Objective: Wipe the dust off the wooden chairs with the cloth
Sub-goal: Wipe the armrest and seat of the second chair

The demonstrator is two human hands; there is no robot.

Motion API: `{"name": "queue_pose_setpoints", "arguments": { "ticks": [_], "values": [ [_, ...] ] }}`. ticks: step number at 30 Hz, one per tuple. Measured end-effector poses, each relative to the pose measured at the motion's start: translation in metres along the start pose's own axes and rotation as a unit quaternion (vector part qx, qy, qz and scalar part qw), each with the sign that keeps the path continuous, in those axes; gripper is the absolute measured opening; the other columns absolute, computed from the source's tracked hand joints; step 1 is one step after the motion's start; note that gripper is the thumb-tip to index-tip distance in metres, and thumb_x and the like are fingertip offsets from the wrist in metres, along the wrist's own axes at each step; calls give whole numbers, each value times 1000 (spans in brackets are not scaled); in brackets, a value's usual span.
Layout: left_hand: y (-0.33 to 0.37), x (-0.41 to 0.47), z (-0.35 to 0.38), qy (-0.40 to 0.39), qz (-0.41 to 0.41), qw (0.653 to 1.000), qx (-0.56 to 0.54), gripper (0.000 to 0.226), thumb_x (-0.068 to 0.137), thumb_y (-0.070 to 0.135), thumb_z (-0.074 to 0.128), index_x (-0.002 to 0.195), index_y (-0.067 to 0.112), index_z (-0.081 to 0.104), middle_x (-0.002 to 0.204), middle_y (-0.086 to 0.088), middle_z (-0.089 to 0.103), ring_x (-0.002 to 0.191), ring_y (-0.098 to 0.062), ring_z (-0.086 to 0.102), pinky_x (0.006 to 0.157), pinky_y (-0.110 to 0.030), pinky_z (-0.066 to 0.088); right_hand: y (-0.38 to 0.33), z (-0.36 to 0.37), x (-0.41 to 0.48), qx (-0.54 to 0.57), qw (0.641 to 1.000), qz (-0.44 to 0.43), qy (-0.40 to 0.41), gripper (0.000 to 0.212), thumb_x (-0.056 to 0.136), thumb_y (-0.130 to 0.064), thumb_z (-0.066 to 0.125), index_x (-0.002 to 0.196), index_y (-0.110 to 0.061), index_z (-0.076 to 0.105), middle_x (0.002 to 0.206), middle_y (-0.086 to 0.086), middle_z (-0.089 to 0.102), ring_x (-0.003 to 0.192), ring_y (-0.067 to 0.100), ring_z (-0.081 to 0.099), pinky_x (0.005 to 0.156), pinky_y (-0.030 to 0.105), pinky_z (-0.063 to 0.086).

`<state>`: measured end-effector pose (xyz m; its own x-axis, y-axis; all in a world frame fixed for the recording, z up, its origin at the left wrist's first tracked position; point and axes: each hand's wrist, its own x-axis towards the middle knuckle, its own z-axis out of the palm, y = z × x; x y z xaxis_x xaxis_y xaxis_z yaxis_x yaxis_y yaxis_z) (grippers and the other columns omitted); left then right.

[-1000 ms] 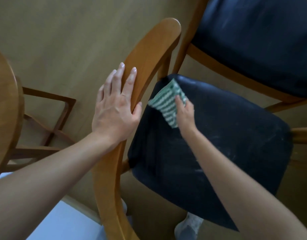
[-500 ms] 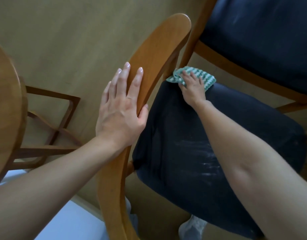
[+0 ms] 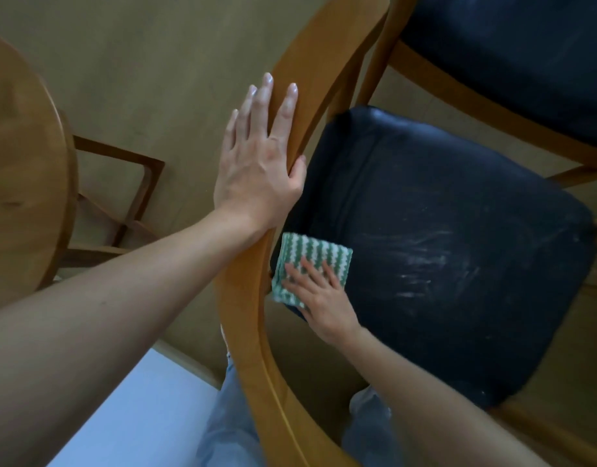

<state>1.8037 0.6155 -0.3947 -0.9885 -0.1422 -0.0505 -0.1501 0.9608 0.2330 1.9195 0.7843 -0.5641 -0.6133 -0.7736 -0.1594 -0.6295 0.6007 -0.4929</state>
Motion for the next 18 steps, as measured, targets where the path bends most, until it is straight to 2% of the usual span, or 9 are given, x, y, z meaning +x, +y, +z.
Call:
{"name": "queue_pose_setpoints", "arguments": {
  "ticks": [3,6,8,10,11,12,14,16,18],
  "values": [
    [0,0,0,-1,0,1000,-3,71,94,33,45,151,21,4,158,-9,0,146,-24,1,116,-35,2,-9,13,-32,-59,996,-48,-40,51,70,-28,73,120,-28,63,141,-8,48,137,17,29,116,42,1],
    [-1,0,0,6,6,1000,-3,71,94,33,45,151,21,5,158,-8,1,146,-24,1,116,-35,2,-10,14,-38,-62,996,-55,-19,37,76,-31,58,112,-29,66,135,-10,54,133,15,41,116,42,5],
    [-1,0,0,5,8,1000,-4,72,94,33,45,151,21,5,158,-9,1,146,-24,0,116,-36,1,-12,5,-33,-4,999,-31,7,36,82,-32,44,109,-27,66,127,-10,60,128,14,47,113,38,15],
    [0,-1,0,7,11,1000,-5,70,94,32,46,151,22,7,158,-10,2,146,-24,0,115,-36,-1,-15,-16,-20,161,983,62,61,37,89,-31,40,114,-18,64,118,-4,64,116,8,52,105,32,29],
    [0,-2,0,7,21,1000,-5,69,94,30,47,151,23,10,158,-9,3,146,-24,1,115,-36,-1,-14,-33,-12,280,946,145,72,33,94,-30,42,115,-14,62,114,1,65,106,4,54,99,29,36],
    [0,-2,-1,8,39,999,-2,66,94,29,47,150,24,14,158,-9,5,146,-24,2,115,-37,0,-9,-52,-2,403,885,213,93,28,96,-30,46,114,-14,62,108,3,66,96,2,56,90,28,42],
    [1,-3,-2,4,82,997,8,59,93,27,47,147,24,26,157,-8,14,145,-25,9,115,-40,5,10,-87,14,547,769,277,182,20,94,-31,48,105,-21,61,95,-1,66,85,5,61,80,32,49],
    [2,-4,-4,-10,103,994,26,55,90,30,48,143,22,37,155,-9,22,143,-27,16,114,-43,8,38,-121,30,569,715,308,266,14,96,-26,47,101,-23,59,92,-2,65,85,11,63,80,34,52],
    [4,-7,-8,-30,103,994,36,57,88,34,51,142,21,38,154,-10,25,143,-29,19,113,-46,11,68,-152,44,544,705,318,326,13,99,-20,44,103,-21,57,95,-2,64,88,11,64,82,29,53]
  ]
}}
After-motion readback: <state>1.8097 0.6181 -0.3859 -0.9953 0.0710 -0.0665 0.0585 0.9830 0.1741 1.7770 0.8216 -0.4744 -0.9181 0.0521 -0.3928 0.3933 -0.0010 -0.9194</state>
